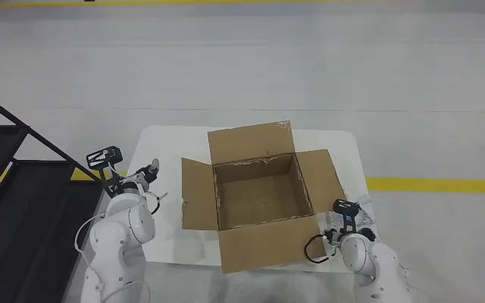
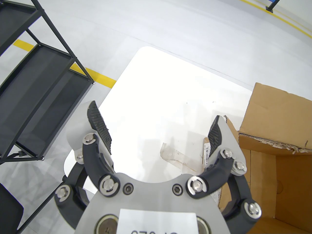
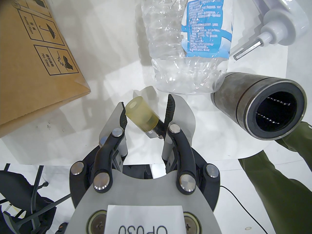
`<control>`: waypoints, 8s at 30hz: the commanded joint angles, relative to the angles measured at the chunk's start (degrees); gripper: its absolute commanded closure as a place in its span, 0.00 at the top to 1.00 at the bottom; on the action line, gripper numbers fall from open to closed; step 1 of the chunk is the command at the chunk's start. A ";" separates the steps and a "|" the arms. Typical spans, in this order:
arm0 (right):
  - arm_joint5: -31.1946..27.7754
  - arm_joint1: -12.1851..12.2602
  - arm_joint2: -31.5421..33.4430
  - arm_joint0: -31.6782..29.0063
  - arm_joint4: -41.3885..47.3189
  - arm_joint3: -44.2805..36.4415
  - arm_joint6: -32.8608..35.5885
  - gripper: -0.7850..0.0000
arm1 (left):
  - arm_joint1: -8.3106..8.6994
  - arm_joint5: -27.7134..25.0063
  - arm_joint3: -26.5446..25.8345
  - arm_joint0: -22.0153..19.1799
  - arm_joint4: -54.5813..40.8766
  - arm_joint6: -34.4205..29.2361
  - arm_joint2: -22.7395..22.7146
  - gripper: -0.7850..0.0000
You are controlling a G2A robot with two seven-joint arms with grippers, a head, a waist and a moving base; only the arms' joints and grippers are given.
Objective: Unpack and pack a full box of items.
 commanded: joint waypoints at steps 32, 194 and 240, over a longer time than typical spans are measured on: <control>-10.93 1.47 21.38 -12.22 52.99 -13.16 -1.44 0.80 | 0.00 0.00 0.00 0.00 0.00 0.00 0.00 1.00; -7.88 17.81 5.17 13.44 9.23 11.99 24.10 0.47 | 0.00 0.00 0.00 0.00 0.00 0.00 0.00 1.00; -1.98 21.67 18.48 0.05 25.97 -35.28 28.54 0.00 | 0.00 0.00 0.00 0.00 0.00 0.00 0.00 1.00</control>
